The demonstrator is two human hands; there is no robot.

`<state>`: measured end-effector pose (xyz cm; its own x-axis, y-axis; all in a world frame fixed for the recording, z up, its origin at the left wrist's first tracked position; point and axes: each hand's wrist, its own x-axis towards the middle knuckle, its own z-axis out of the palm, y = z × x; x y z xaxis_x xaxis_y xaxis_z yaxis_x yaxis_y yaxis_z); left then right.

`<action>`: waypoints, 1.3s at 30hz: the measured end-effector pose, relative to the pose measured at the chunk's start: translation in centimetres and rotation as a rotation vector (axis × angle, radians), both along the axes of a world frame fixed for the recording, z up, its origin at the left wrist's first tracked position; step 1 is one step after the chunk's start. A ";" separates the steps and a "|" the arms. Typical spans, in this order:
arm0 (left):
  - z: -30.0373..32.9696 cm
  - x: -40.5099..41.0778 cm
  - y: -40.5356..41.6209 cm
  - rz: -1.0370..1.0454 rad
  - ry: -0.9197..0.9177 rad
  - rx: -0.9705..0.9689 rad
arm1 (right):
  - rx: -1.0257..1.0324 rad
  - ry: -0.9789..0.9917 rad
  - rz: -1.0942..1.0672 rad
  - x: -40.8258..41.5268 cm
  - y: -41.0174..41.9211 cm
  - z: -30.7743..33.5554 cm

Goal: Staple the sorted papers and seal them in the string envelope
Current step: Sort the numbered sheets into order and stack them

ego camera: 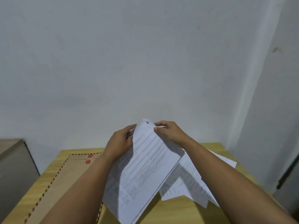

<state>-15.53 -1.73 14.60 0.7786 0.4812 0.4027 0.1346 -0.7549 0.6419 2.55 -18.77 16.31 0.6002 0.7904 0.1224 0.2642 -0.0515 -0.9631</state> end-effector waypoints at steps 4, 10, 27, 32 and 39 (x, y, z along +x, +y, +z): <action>-3.0 0.2 0.9 -0.004 0.069 0.016 | -0.251 -0.098 -0.004 1.5 0.0 -3.4; -8.1 0.8 2.4 0.023 0.180 0.043 | -0.596 -0.268 -0.068 6.2 -0.9 -9.4; -15.2 3.4 5.2 0.023 0.263 -0.017 | -0.741 -0.560 0.004 10.9 6.9 -13.9; -16.1 3.4 6.1 -0.006 0.240 -0.041 | -0.820 -0.588 0.152 10.0 12.0 -14.2; -16.7 3.5 7.0 -0.040 0.186 -0.093 | -0.942 -0.784 0.209 10.0 15.4 -15.2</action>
